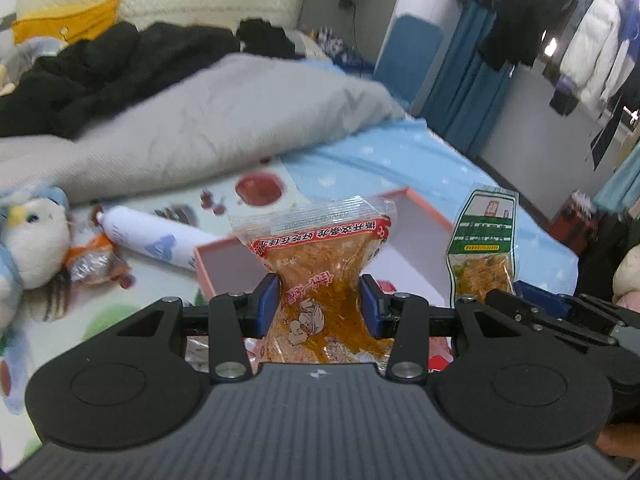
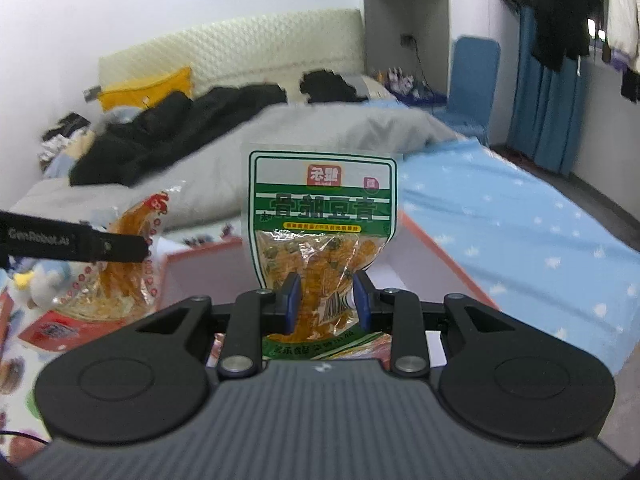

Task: Organize snacks
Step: 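Carry the spicy strip bag and green pack over the pink box with both tools, then open both tools to drop the two packs into the pink box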

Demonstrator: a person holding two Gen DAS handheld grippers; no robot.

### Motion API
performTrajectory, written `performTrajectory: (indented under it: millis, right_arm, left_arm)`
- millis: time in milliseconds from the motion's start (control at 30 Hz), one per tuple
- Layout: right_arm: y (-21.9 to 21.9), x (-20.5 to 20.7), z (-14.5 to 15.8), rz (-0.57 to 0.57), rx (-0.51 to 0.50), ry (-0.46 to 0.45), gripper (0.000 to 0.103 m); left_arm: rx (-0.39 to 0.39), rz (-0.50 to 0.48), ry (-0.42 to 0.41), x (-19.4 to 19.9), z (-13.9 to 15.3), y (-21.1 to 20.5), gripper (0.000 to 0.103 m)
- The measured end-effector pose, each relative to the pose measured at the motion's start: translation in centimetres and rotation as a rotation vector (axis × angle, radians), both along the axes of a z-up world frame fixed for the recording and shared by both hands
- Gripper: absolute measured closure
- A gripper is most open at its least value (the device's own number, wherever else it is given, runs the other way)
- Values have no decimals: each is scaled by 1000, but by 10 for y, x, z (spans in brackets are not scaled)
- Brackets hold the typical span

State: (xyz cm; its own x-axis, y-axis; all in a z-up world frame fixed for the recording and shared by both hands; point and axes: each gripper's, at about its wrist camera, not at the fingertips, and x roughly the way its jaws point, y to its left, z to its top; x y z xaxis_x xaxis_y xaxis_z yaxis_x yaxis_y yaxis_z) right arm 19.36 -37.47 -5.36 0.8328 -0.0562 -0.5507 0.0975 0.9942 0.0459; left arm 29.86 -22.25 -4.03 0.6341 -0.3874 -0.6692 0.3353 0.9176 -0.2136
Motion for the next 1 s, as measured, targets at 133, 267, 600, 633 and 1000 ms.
performTrajectory:
  millis: [133,267,600,633,1000]
  right_arm:
    - [-14,14,-27,-17,31,48,71]
    - [-23,22,-52,-27,52,101,71]
    - [-25,32,-68,-1,58,140,62]
    - [-26,33,-68,2,66,140,62]
    - [-25,14,-36,-15,75,68,47]
  left_arm:
    - [27,-17,29,15,-24,-15,54]
    - [65,-21,73,29,-47,-27,53]
    - [95,-8,88,37,-59,-26,39]
    - [90,-3,83,37,-57,-24,31]
    - [63,5,18,16,-16,-3,28]
